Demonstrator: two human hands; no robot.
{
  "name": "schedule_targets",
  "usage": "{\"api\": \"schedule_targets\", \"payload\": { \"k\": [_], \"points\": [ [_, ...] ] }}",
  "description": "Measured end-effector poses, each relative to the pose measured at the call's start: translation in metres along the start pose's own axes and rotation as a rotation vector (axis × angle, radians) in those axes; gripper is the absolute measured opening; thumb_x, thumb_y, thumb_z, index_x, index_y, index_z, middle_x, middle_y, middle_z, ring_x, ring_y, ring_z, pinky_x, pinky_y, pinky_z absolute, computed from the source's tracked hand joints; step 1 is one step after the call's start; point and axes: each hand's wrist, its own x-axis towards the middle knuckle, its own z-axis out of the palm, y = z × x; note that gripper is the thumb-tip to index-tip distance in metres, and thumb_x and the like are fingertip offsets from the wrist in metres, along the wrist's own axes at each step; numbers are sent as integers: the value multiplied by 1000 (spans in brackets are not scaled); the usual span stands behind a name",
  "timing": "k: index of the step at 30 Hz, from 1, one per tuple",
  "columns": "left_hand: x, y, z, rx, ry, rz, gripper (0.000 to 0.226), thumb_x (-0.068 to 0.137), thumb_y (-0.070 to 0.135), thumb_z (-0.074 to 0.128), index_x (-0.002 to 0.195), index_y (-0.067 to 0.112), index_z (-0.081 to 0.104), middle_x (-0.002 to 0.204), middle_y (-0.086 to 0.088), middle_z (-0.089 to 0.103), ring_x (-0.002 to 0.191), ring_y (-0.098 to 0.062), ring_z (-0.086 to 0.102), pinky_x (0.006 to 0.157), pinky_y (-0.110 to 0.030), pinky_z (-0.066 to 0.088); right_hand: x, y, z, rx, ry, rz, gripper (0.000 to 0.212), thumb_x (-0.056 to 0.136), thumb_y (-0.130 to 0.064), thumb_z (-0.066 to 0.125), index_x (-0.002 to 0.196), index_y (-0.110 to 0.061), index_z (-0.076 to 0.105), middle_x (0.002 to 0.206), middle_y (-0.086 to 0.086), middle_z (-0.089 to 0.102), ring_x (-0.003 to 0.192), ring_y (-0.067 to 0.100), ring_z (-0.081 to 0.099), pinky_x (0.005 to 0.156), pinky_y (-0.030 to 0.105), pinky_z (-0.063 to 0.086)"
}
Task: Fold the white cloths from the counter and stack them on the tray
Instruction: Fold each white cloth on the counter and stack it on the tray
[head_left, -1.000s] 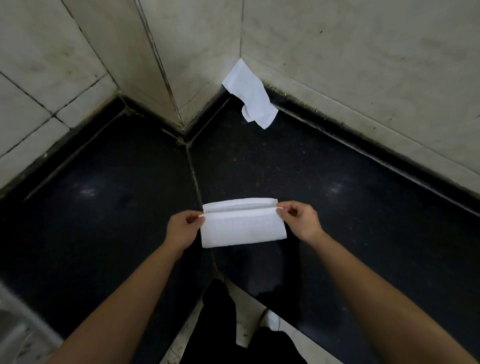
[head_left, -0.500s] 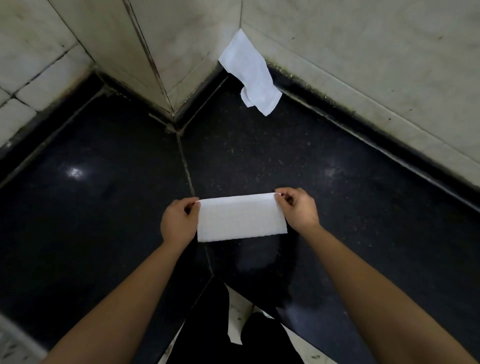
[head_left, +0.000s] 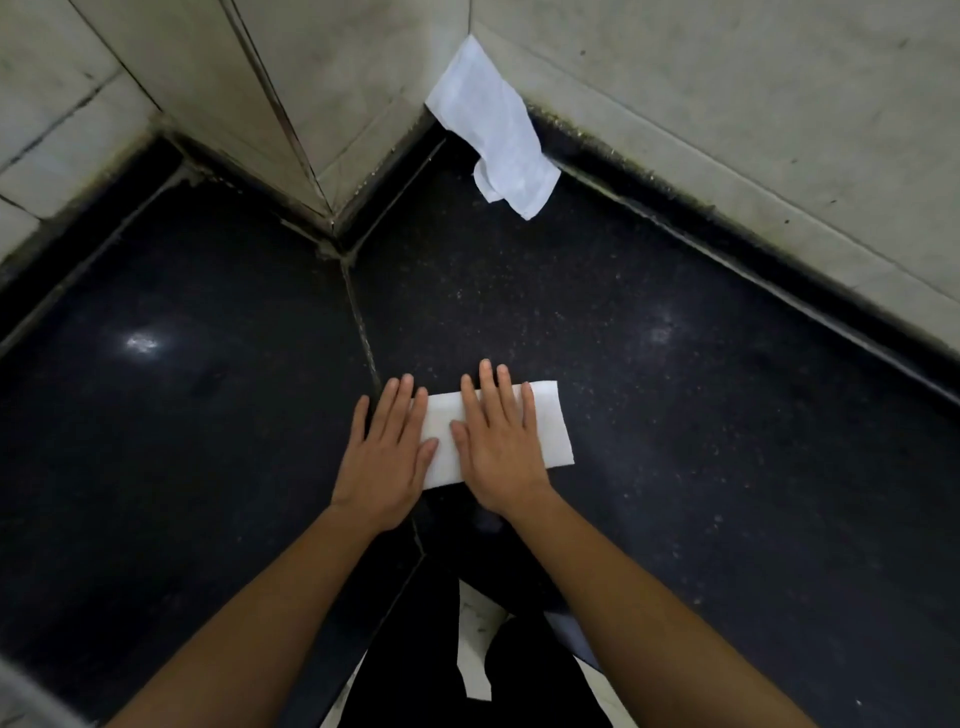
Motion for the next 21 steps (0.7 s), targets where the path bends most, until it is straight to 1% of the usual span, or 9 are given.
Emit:
{"api": "schedule_targets", "payload": {
  "k": [2,5,8,9,11,13,15,21],
  "points": [
    [0,-4,6,46,-17,18,63,104,44,15,156,9,17,165,-12,11,153,-24,5,121,-53,13,0,11,8,-25,-24,-19,61,106,-47,20,159,-17,16,167,11,7,155,27,3,124,51,5],
    [2,-3,7,56,-19,22,65,103,46,16,156,9,18,165,-12,12,153,-25,6,121,-53,13,0,17,10,-44,-47,-44,62,106,-50,18,160,-19,13,168,10,6,155,26,1,124,51,6],
    [0,-4,4,56,-59,23,75,100,59,14,157,11,17,164,-14,11,152,-27,6,121,-54,12,-4,17,7,-47,-48,-63,65,105,-51,18,160,-17,11,168,11,2,155,26,-2,124,52,7],
    [-2,-4,3,59,-72,36,78,98,65,14,157,14,15,165,-14,9,152,-28,5,121,-55,11,-9,24,6,-52,-43,-41,66,105,-52,19,160,-17,10,168,12,0,155,26,-3,124,52,6],
    [-2,-3,2,66,-80,57,83,94,73,17,158,21,13,165,-15,7,153,-29,2,121,-55,9,-20,42,5,-48,-26,67,66,105,-52,20,160,-16,9,168,12,-1,155,27,-4,124,53,4],
    [2,-2,1,70,-61,50,84,92,75,23,158,23,13,165,-14,7,153,-29,2,121,-55,8,-22,53,2,-43,-26,131,66,105,-51,20,160,-15,8,167,13,0,155,28,-4,124,54,6],
    [1,-3,0,62,-69,37,85,92,75,25,158,23,13,165,-14,6,153,-29,1,121,-55,8,-20,52,1,-45,-51,130,67,105,-52,18,160,-15,6,167,13,-2,154,28,-5,124,53,6],
    [1,-3,1,59,-59,36,86,92,75,22,158,21,14,165,-14,4,153,-29,0,121,-56,9,-14,51,-6,-66,-114,117,70,103,-57,11,160,-18,0,167,12,-6,154,28,-9,124,54,2]
  ]
}}
